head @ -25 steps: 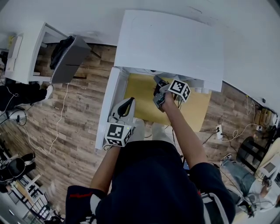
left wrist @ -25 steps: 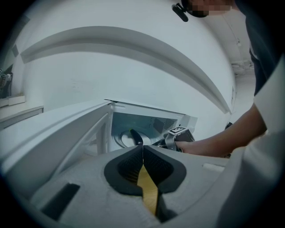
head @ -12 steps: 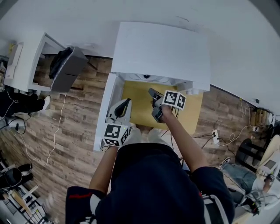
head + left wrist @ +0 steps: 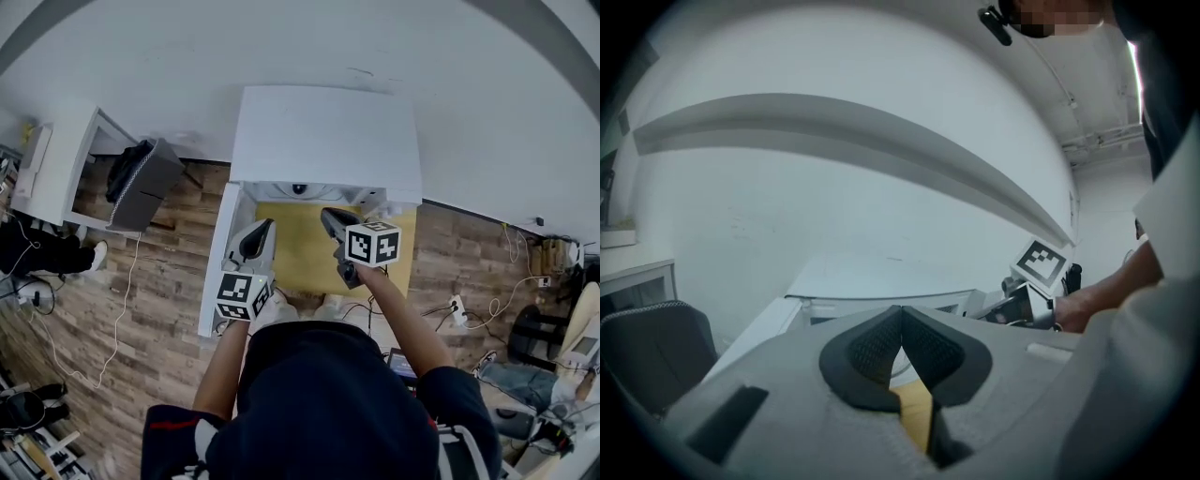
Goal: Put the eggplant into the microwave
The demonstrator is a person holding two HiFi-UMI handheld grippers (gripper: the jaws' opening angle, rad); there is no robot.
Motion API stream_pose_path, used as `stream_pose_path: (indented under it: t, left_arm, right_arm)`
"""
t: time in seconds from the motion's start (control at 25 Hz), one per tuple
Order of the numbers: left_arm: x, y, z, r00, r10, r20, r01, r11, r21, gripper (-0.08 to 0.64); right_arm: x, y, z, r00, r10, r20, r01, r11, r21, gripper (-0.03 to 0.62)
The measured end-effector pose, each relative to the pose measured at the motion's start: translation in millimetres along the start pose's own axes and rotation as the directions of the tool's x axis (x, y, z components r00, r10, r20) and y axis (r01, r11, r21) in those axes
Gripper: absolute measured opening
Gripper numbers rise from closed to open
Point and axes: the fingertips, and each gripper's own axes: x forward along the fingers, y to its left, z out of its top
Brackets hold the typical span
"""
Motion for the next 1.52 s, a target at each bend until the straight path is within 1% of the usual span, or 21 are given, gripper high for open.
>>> stream_pose_path:
  t: [0.08,0.16,0.24,0.4,0.56,0.64,0.8,0.88,1.0,1.2,1.52]
  left_arm:
    - [3,-3,17,1.0,-0.006,0.028,0.005,1.0,0.013,0.017]
    - [7,-5,33,0.999,-0.011,0.048,0.009,1.0,0.03,0.017]
    - [6,-7,48,0.998,-0.012,0.064,0.01,0.999,0.045,0.017]
    - [-1,-14,82,0.994,-0.019,0.107,0.012,0.998,0.066,0.017]
    - [-4,-24,116,0.986,-0.041,0.162,0.023,0.994,0.111,0.017]
    - [-9,-30,132,0.978,-0.054,0.201,0.029,0.992,0.124,0.017]
    - [-20,-40,160,0.957,-0.071,0.281,0.034,0.99,0.136,0.017]
    - [-22,-42,170,0.951,-0.074,0.3,0.028,0.987,0.156,0.017]
    - [-26,-44,177,0.946,-0.076,0.315,0.028,0.987,0.156,0.017]
    - [-26,-38,178,0.944,-0.059,0.323,0.02,0.992,0.123,0.017]
    - [-27,-46,179,0.947,-0.065,0.313,0.014,0.987,0.163,0.017]
  right_arm:
    - [-16,9,23,0.999,-0.002,0.043,0.005,0.996,-0.092,0.012]
    - [-33,17,48,0.995,-0.008,0.104,0.027,0.983,-0.181,0.012]
    - [-53,28,69,0.986,-0.011,0.169,0.052,0.968,-0.244,0.012]
    - [-91,54,104,0.956,0.001,0.292,0.094,0.946,-0.309,0.012]
    - [-121,80,137,0.924,0.042,0.381,0.115,0.918,-0.379,0.012]
    - [-135,93,151,0.905,0.064,0.42,0.126,0.904,-0.409,0.012]
    - [-160,112,173,0.869,0.108,0.482,0.128,0.893,-0.431,0.012]
    - [-169,116,181,0.854,0.119,0.506,0.134,0.891,-0.435,0.012]
    - [-176,119,184,0.841,0.126,0.526,0.137,0.891,-0.432,0.012]
    - [-178,117,183,0.833,0.133,0.537,0.137,0.891,-0.433,0.012]
    - [-170,114,173,0.84,0.128,0.528,0.139,0.889,-0.437,0.012]
